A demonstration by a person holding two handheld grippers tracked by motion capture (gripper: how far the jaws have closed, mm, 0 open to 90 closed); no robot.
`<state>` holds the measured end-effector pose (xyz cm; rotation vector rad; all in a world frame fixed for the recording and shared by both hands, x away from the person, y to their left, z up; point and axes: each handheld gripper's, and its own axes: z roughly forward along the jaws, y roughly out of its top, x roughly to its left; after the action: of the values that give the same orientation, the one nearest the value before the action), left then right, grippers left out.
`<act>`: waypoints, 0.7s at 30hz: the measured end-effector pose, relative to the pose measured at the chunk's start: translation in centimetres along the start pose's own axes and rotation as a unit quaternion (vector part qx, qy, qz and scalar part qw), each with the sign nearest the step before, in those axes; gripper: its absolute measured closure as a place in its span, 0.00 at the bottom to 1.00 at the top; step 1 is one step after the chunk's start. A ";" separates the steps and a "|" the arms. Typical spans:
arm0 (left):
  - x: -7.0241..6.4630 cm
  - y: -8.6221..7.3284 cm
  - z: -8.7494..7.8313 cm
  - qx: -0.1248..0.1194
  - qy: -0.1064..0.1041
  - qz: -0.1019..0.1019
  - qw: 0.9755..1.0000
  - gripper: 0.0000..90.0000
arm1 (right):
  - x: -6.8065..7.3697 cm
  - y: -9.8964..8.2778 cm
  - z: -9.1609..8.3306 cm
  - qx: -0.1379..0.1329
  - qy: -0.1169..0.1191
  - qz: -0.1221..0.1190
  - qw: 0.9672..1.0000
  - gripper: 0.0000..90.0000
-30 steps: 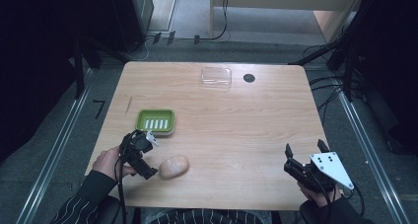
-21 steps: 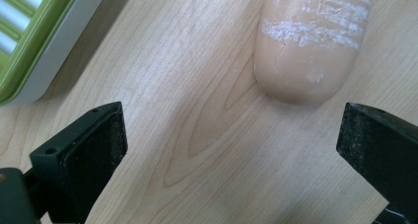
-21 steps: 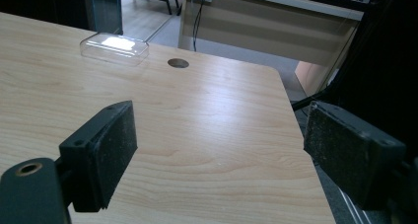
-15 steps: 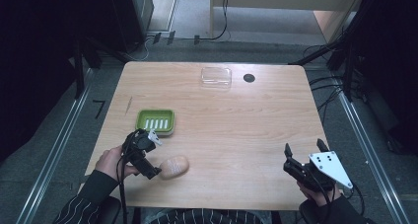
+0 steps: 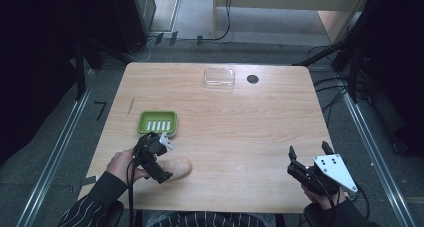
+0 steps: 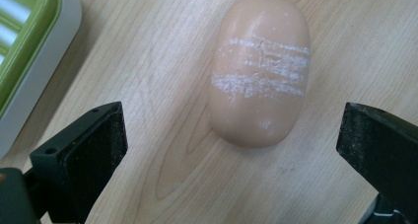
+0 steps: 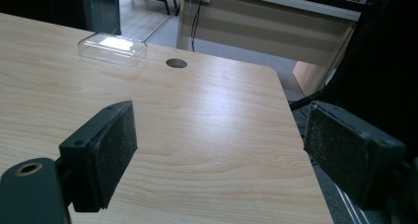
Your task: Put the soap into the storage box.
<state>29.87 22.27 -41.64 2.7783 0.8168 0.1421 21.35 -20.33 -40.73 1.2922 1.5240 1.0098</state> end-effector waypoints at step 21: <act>-0.8 1.8 2.0 0.011 -0.008 0.012 1.000 0.00 | 0.0 0.0 0.1 0.003 0.000 -0.003 1.000 0.15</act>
<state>30.48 19.95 -43.11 2.8065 0.7858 0.1150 21.44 -20.37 -40.79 1.2920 1.5301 1.0023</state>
